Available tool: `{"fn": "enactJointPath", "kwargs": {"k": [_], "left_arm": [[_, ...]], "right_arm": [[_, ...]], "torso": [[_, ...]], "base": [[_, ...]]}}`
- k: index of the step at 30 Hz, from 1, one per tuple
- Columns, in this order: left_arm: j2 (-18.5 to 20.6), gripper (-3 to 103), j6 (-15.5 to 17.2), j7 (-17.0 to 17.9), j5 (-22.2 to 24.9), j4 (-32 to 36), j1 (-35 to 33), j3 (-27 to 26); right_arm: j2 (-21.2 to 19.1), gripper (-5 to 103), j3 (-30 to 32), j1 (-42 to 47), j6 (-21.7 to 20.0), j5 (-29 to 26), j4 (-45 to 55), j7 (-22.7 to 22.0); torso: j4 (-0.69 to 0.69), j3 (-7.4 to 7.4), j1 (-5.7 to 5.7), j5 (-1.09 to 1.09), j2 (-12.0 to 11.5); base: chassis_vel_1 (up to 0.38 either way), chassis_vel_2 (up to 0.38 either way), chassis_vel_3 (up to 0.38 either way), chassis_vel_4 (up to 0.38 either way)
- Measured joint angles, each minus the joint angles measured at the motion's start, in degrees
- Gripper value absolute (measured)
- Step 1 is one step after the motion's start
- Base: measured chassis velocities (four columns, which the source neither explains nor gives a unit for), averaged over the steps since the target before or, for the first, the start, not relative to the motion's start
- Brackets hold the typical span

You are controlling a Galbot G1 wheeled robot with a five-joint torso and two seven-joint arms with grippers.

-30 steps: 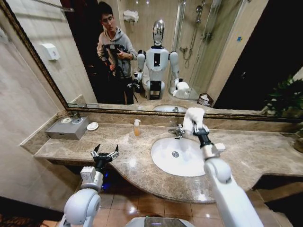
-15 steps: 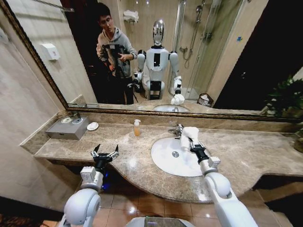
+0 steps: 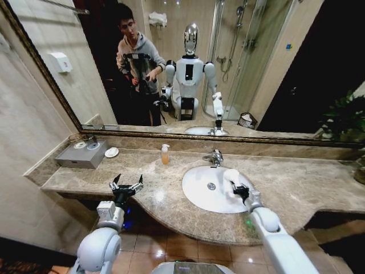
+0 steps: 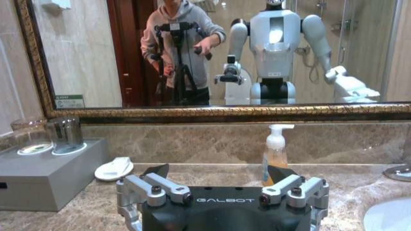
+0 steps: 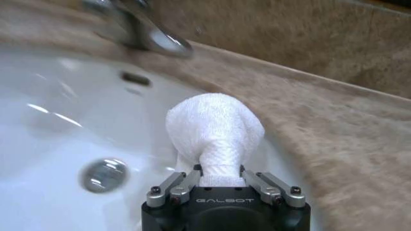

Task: Pick up the towel from the sink counter and wipe the mirror surface.

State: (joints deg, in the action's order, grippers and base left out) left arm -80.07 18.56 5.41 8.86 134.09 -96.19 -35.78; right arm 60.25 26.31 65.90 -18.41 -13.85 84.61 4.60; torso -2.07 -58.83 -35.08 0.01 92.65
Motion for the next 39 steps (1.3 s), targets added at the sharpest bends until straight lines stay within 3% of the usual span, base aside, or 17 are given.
{"fn": "enactJointPath", "kwargs": {"k": [3, 6, 12, 20, 26, 31, 36, 39], "left_arm": [[0.00, 100, 0.00, 0.00, 0.00, 0.00, 0.01, 0.00], [0.00, 100, 0.00, 0.00, 0.00, 0.00, 0.00, 0.00], [0.00, 100, 0.00, 0.00, 0.00, 0.00, 0.00, 0.00], [-0.01, 100, 0.00, 0.00, 0.00, 0.00, 0.01, 0.00], [0.00, 100, 0.00, 0.00, 0.00, 0.00, 0.00, 0.00], [0.00, 100, 0.00, 0.00, 0.00, 0.00, 0.00, 0.00], [0.00, 100, 0.00, 0.00, 0.00, 0.00, 0.00, -0.01], [0.00, 100, 0.00, 0.00, 0.00, 0.00, 0.00, 0.00]], "right_arm": [[-2.16, 19, -2.53, -3.30, -5.05, -0.05, -1.49, -0.47], [-4.71, 19, -6.68, -6.73, -10.13, -3.67, -2.81, -2.16], [-5.46, 19, -11.09, -8.00, -12.09, -4.62, -4.63, -2.89], [1.21, 19, -16.73, -8.41, -12.59, -4.87, -4.39, -3.99], [7.65, 19, -22.54, -10.91, -12.84, -11.70, -0.10, -6.87], [8.70, 19, -24.04, -12.12, -11.88, -13.14, -0.40, -7.27], [4.61, 19, -25.35, -15.23, -14.27, -13.23, -4.41, -7.12], [-2.31, 19, -28.56, -19.97, -19.99, -15.22, -5.98, -6.49]], "torso": [[-0.02, 0.00, 0.00, 0.01, 0.00], [-0.02, 0.00, 0.00, -0.01, 0.00], [0.02, 0.01, 0.00, -0.03, 0.00], [0.01, 0.01, 0.00, -0.04, 0.00], [-0.03, -0.01, 0.00, 0.00, 0.00], [-0.01, 0.00, 0.00, -0.02, 0.00], [0.02, 0.00, 0.00, 0.00, 0.00], [0.00, 0.00, 0.00, -0.03, 0.00]], "base": [[0.000, 0.000, 0.000, 0.000], [0.000, 0.000, 0.000, 0.000], [0.000, 0.000, 0.000, 0.000], [0.000, 0.000, 0.000, 0.000], [0.000, 0.000, 0.000, 0.000], [0.000, 0.000, 0.000, 0.000], [0.000, 0.000, 0.000, 0.000], [0.000, 0.000, 0.000, 0.000]]}}
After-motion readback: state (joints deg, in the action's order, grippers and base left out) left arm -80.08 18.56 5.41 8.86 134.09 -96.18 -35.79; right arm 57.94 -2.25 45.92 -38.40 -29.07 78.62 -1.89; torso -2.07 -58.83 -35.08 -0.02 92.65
